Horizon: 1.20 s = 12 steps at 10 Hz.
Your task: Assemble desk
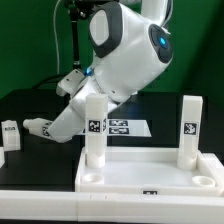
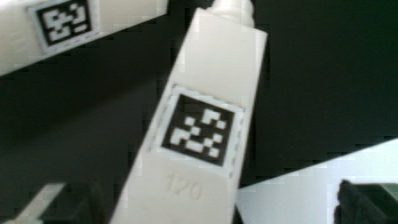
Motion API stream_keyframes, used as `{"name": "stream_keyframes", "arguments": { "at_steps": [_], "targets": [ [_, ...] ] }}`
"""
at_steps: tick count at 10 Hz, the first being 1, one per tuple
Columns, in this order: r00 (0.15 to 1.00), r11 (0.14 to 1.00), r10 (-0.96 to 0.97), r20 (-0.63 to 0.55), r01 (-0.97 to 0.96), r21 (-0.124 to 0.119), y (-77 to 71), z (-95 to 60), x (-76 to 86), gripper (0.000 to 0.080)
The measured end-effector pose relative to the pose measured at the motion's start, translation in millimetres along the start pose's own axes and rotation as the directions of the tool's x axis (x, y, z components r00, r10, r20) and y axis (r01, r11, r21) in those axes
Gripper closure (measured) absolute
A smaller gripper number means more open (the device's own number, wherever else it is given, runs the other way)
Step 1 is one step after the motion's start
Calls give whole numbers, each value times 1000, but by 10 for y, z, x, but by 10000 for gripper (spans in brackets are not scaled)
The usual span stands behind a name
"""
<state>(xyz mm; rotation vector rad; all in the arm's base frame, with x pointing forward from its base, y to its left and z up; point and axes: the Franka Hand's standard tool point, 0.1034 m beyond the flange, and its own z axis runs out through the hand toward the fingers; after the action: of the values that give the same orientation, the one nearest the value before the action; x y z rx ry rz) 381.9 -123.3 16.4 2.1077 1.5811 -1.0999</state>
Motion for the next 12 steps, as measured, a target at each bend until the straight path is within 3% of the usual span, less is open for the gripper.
{"name": "stream_keyframes", "arguments": {
  "at_steps": [1, 2, 6, 9, 12],
  "targets": [
    [998, 998, 55, -39, -55, -11, -41, 53, 31, 150],
    [996, 998, 67, -56, -67, -7, -53, 68, 54, 150],
    [996, 999, 49, -81, -50, -18, -4, 85, 61, 150],
    [996, 999, 43, -81, -45, -21, -10, 72, 86, 512],
    [997, 999, 39, -70, -41, -16, -25, 79, 81, 511]
  ]
}}
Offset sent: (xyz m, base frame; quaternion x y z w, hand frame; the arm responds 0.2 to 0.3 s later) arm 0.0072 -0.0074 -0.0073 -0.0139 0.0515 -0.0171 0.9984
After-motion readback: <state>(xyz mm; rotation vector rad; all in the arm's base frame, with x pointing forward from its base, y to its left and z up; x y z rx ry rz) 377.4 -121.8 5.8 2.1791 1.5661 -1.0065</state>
